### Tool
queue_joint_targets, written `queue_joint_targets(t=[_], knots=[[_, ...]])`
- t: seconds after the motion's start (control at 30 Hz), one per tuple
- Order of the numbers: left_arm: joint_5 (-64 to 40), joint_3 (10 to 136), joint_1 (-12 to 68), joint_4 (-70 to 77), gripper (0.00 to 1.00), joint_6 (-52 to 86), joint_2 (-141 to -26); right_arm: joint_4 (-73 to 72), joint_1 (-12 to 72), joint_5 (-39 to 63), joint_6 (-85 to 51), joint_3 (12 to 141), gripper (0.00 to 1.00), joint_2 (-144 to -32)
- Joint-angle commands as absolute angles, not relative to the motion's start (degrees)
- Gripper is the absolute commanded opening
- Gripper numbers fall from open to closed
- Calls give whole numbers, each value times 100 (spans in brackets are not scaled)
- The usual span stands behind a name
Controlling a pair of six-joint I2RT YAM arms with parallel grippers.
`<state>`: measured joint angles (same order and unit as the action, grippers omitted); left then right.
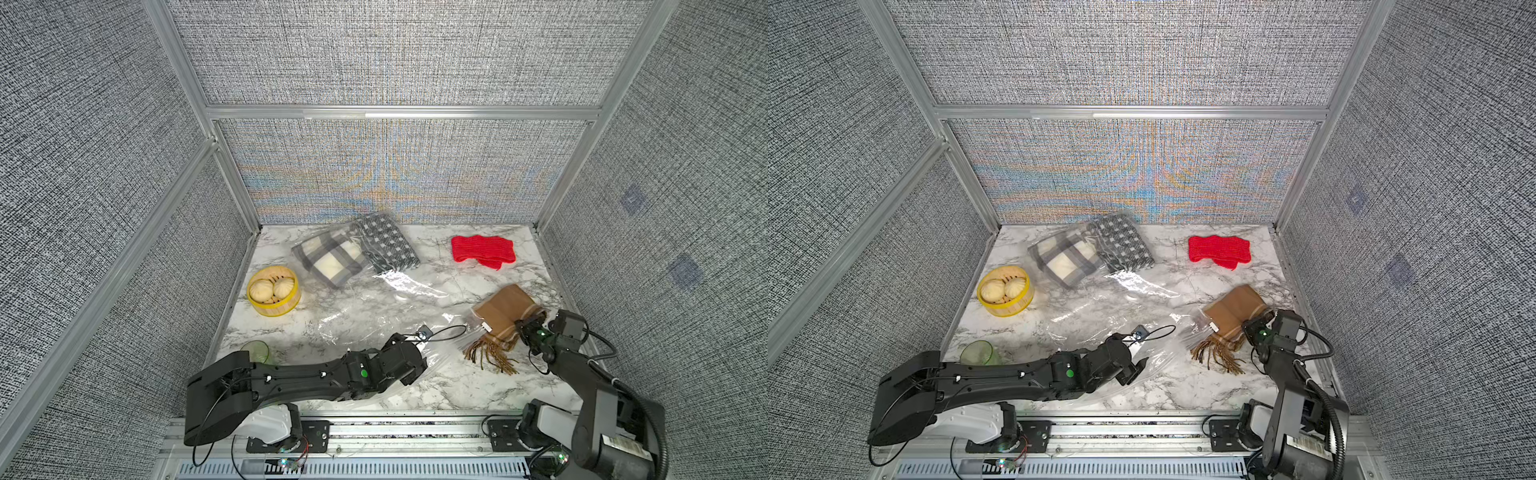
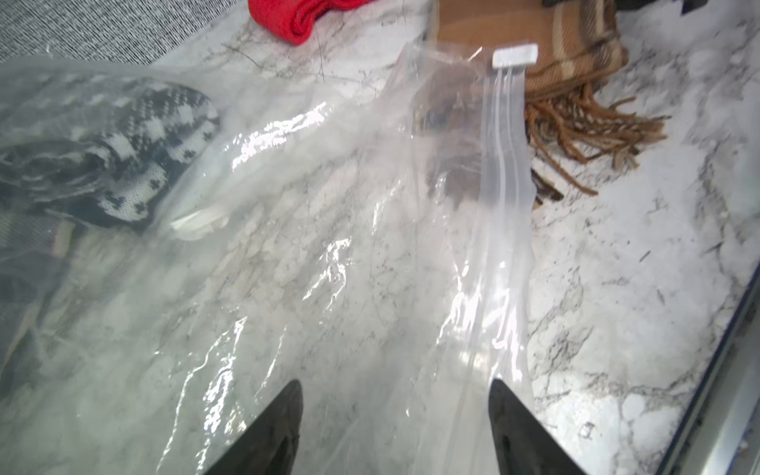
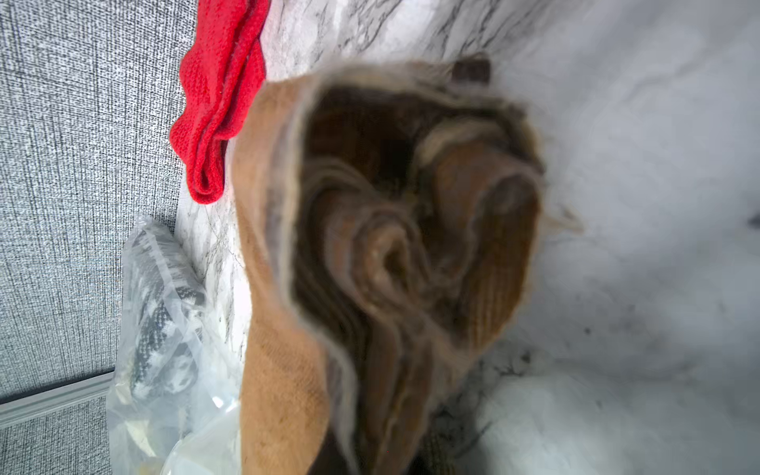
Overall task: Take the scarf out of the vacuum bag
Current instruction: Move the scarf to the center of the board.
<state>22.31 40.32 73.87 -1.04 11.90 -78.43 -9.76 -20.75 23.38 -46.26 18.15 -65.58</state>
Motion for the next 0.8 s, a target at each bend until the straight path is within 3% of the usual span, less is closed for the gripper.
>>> queue_joint_targets(t=[0.0,0.03,0.13,0.3,0.5,0.6,0.7,0.77], knots=[[2222,4019,7387,-317,73,1108,-7885,-345,-2030,2627,-4346,1946,33,-6325],[2247,3987,7383,-316,73,1103,-7856,143,-1977,2531,-4129,2067,46,-6174],[2247,3920,7383,-220,76,1050,-7714,1231,-1710,2108,-3663,2306,63,-5831],[2186,4067,7395,-395,80,1009,-7809,1691,-1370,1924,-3526,2370,68,-5752],[2152,3985,7424,-528,80,1088,-7762,911,-545,1703,-3772,2369,67,-6756],[2124,3912,7498,-551,80,1088,-7642,361,-350,1830,-3951,2554,59,-7401],[2257,3859,7517,-596,80,1171,-7540,-177,-411,1915,-4169,2665,31,-7842],[2310,3843,7515,-654,80,1226,-7498,-559,-540,2050,-4354,2668,18,-8027]])
